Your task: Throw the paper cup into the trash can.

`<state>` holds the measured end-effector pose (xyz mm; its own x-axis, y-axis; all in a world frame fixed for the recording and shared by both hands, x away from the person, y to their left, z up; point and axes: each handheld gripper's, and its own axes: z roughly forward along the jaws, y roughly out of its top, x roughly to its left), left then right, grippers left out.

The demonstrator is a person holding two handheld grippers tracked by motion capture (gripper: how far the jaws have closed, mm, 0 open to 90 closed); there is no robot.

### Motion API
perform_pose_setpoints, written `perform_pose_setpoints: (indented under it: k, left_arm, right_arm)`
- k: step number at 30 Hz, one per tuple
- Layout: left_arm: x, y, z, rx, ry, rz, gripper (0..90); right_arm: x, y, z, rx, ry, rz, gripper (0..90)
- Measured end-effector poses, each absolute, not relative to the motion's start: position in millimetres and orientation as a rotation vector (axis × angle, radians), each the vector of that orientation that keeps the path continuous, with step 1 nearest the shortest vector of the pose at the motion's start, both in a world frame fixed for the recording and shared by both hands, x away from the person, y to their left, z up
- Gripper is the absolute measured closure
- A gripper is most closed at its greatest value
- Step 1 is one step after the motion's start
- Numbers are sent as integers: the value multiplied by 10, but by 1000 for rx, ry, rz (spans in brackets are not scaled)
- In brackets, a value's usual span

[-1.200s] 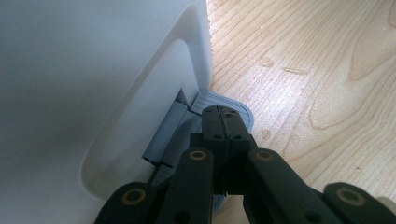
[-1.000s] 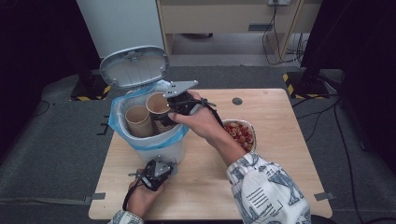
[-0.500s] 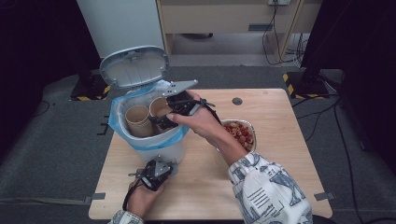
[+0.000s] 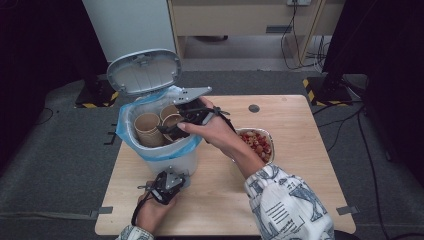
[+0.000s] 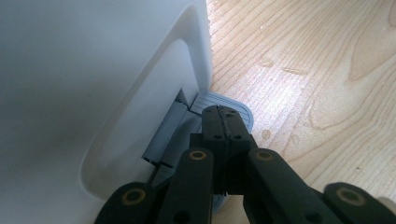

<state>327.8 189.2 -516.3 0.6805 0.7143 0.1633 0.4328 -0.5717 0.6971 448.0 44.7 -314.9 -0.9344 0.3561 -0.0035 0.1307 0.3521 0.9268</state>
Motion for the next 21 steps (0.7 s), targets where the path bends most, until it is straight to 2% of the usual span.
perform_pose_setpoints:
  k: [3, 11, 21]
  left_arm:
    - [3278, 1891, -5162, 2258, 878, 578, 897]
    - [3276, 1889, -5163, 2258, 878, 578, 897]
    - [3278, 1891, -5161, 2259, 879, 576, 897]
  right_arm:
    - [4489, 431, -3141, 445, 2396, 1633, 52]
    - [4497, 311, -3068, 428, 2356, 1660, 223]
    - [4492, 200, -3073, 404, 2361, 1671, 346]
